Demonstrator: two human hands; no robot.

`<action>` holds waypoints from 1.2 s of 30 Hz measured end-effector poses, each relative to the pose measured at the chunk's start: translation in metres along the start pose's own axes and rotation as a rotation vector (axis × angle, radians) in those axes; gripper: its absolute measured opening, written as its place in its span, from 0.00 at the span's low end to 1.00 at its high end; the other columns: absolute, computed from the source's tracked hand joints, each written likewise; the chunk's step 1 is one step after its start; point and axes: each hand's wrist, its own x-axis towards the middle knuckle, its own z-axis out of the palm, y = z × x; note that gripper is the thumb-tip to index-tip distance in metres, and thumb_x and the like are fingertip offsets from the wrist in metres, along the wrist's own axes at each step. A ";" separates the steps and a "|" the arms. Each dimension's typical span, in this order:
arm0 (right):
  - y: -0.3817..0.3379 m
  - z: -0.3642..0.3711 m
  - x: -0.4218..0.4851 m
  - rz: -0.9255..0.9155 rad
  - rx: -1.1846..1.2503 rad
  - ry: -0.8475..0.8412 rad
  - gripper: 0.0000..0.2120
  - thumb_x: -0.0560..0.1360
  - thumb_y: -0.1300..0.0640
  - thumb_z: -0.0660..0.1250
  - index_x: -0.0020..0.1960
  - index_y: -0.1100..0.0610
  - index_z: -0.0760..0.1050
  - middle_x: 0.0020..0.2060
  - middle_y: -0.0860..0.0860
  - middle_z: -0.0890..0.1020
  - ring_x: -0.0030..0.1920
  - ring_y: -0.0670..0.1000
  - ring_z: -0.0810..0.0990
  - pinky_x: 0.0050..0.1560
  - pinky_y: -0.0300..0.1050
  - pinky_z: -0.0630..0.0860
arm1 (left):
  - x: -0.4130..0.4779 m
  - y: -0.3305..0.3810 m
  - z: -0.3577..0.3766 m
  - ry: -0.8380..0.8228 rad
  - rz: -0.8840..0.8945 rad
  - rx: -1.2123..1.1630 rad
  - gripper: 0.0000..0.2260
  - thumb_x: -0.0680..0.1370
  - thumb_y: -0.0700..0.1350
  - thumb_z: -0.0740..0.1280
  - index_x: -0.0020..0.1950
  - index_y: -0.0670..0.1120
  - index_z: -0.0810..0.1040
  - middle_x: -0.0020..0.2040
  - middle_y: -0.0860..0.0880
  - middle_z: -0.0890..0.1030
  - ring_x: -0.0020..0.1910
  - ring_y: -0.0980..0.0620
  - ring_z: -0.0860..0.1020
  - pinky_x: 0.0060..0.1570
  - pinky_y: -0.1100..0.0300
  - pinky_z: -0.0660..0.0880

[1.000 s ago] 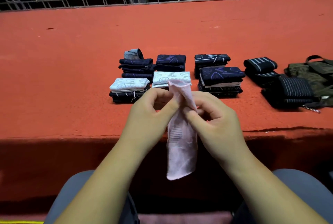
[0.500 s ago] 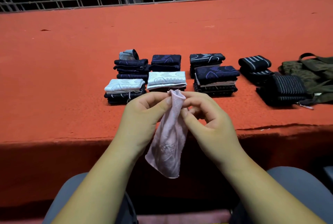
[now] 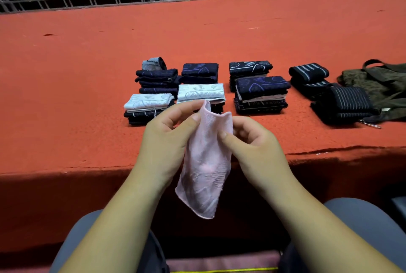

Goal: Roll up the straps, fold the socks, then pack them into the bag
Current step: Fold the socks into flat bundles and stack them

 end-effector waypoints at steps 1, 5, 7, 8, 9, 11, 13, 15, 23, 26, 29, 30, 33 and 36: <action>0.000 -0.002 0.001 -0.003 0.022 0.025 0.08 0.81 0.64 0.72 0.59 0.56 0.84 0.50 0.50 0.89 0.51 0.47 0.86 0.55 0.44 0.81 | 0.001 -0.001 -0.002 0.018 0.002 0.005 0.09 0.82 0.42 0.72 0.60 0.50 0.87 0.57 0.49 0.88 0.60 0.48 0.85 0.63 0.44 0.81; 0.000 -0.006 0.007 0.037 0.110 0.142 0.10 0.81 0.68 0.69 0.59 0.59 0.84 0.41 0.47 0.89 0.43 0.42 0.84 0.49 0.35 0.79 | 0.008 -0.007 -0.009 0.109 -0.004 0.043 0.10 0.82 0.41 0.70 0.60 0.52 0.88 0.57 0.51 0.88 0.60 0.48 0.85 0.65 0.35 0.79; 0.000 -0.008 0.009 0.054 0.147 0.148 0.10 0.81 0.68 0.68 0.59 0.59 0.84 0.45 0.51 0.89 0.46 0.46 0.86 0.51 0.37 0.80 | 0.008 -0.008 -0.009 0.103 -0.018 0.045 0.11 0.83 0.41 0.68 0.59 0.52 0.88 0.57 0.51 0.88 0.58 0.50 0.85 0.65 0.36 0.79; 0.000 -0.009 0.009 0.055 0.151 0.144 0.11 0.81 0.68 0.68 0.60 0.59 0.84 0.45 0.51 0.89 0.47 0.46 0.86 0.51 0.36 0.80 | 0.008 -0.008 -0.008 0.091 -0.022 0.049 0.11 0.83 0.41 0.68 0.58 0.52 0.88 0.56 0.51 0.88 0.57 0.51 0.85 0.65 0.36 0.79; 0.001 -0.010 0.009 0.054 0.151 0.142 0.11 0.81 0.68 0.68 0.60 0.59 0.84 0.44 0.51 0.89 0.47 0.45 0.86 0.50 0.35 0.79 | 0.007 -0.007 -0.008 0.071 -0.025 0.053 0.10 0.84 0.42 0.68 0.58 0.52 0.88 0.56 0.51 0.88 0.57 0.51 0.85 0.65 0.37 0.79; 0.000 -0.011 0.008 0.049 0.149 0.139 0.10 0.81 0.67 0.69 0.60 0.60 0.84 0.44 0.50 0.89 0.46 0.44 0.86 0.49 0.34 0.79 | 0.007 -0.009 -0.010 0.025 -0.014 0.076 0.09 0.85 0.44 0.68 0.58 0.51 0.88 0.56 0.49 0.88 0.58 0.46 0.85 0.66 0.34 0.78; 0.000 -0.012 0.008 0.039 0.138 0.131 0.08 0.81 0.63 0.70 0.59 0.59 0.85 0.45 0.52 0.89 0.46 0.45 0.85 0.49 0.35 0.79 | 0.009 -0.014 -0.013 -0.013 -0.001 0.106 0.08 0.85 0.46 0.69 0.57 0.48 0.88 0.55 0.46 0.88 0.57 0.44 0.85 0.65 0.32 0.77; 0.001 -0.013 0.009 0.027 0.112 0.136 0.06 0.81 0.60 0.72 0.57 0.58 0.85 0.46 0.54 0.89 0.45 0.46 0.84 0.49 0.37 0.79 | 0.010 -0.017 -0.016 -0.025 -0.013 0.072 0.08 0.84 0.45 0.69 0.56 0.47 0.87 0.55 0.45 0.88 0.56 0.43 0.85 0.66 0.33 0.77; 0.006 -0.015 0.017 0.072 0.060 0.072 0.06 0.82 0.54 0.72 0.56 0.55 0.84 0.39 0.52 0.82 0.38 0.49 0.76 0.36 0.43 0.74 | 0.015 -0.021 -0.009 0.073 -0.063 -0.108 0.06 0.84 0.42 0.68 0.54 0.49 0.85 0.50 0.46 0.84 0.48 0.50 0.79 0.52 0.51 0.74; 0.009 -0.018 0.018 0.103 -0.106 -0.056 0.05 0.81 0.54 0.72 0.52 0.56 0.85 0.34 0.50 0.81 0.32 0.46 0.75 0.34 0.40 0.71 | 0.016 -0.020 -0.010 0.101 -0.108 -0.221 0.06 0.85 0.42 0.66 0.56 0.47 0.83 0.51 0.44 0.85 0.49 0.48 0.82 0.52 0.51 0.78; 0.012 -0.019 0.019 0.105 -0.092 -0.064 0.04 0.81 0.59 0.72 0.51 0.57 0.85 0.32 0.50 0.81 0.32 0.47 0.74 0.34 0.41 0.73 | 0.019 -0.022 -0.015 0.089 -0.111 -0.206 0.07 0.86 0.44 0.67 0.58 0.48 0.84 0.54 0.43 0.86 0.52 0.48 0.83 0.56 0.50 0.79; 0.012 -0.018 0.020 0.103 -0.067 -0.049 0.03 0.81 0.59 0.72 0.51 0.57 0.85 0.34 0.51 0.82 0.32 0.49 0.75 0.35 0.44 0.73 | 0.020 -0.024 -0.017 0.059 -0.124 -0.197 0.07 0.86 0.45 0.67 0.59 0.48 0.84 0.57 0.43 0.86 0.53 0.48 0.83 0.57 0.49 0.79; 0.014 -0.014 0.023 0.092 -0.034 0.006 0.04 0.82 0.59 0.71 0.52 0.58 0.85 0.36 0.51 0.83 0.33 0.49 0.75 0.34 0.45 0.73 | 0.019 -0.027 -0.025 -0.122 -0.223 -0.113 0.11 0.84 0.46 0.69 0.66 0.47 0.81 0.62 0.44 0.86 0.59 0.45 0.85 0.56 0.50 0.80; 0.015 -0.014 0.026 0.102 -0.007 0.043 0.04 0.83 0.58 0.70 0.54 0.57 0.84 0.38 0.52 0.83 0.35 0.49 0.77 0.33 0.43 0.75 | 0.017 -0.033 -0.027 -0.249 -0.265 0.021 0.14 0.81 0.36 0.71 0.67 0.42 0.80 0.61 0.43 0.87 0.63 0.40 0.84 0.61 0.42 0.81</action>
